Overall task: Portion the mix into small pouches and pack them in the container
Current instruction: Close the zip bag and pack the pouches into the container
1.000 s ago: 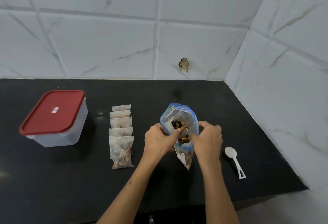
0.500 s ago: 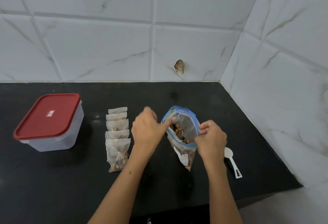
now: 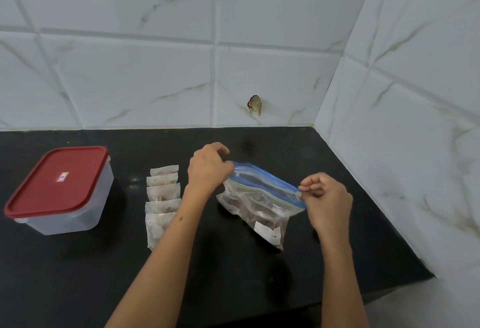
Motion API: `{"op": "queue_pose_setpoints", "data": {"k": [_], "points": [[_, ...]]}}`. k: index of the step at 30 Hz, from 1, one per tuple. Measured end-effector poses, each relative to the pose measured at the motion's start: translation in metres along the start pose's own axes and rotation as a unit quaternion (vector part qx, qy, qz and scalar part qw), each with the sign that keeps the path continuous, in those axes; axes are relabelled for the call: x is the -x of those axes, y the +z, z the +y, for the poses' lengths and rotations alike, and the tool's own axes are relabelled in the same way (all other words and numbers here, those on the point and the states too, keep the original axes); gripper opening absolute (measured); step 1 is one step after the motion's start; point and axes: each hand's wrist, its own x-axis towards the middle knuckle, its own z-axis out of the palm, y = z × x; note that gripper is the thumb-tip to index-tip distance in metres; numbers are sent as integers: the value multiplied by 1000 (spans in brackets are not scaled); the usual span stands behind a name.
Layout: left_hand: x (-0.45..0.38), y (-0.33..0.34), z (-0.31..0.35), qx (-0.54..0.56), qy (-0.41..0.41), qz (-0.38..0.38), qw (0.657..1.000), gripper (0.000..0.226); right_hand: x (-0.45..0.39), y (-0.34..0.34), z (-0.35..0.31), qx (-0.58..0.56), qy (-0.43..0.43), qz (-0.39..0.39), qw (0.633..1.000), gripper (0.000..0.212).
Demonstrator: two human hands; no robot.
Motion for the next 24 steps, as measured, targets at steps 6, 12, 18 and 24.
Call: {"op": "queue_pose_setpoints", "data": {"k": [6,12,18,24], "points": [[6,0,-6,14,-22,-99,995,20,-8,4,-8,-58,-24,-55,996,24],[8,-9,-8,-13,-24,-68,997,23,-13,1,-10,-46,-15,-48,998,22],[20,-19,1,-9,-3,24,1000,24,-21,-2,-3,78,146,-65,984,10],[29,-27,3,109,-38,17,993,9,-22,-5,-10,20,106,-50,993,14]]}}
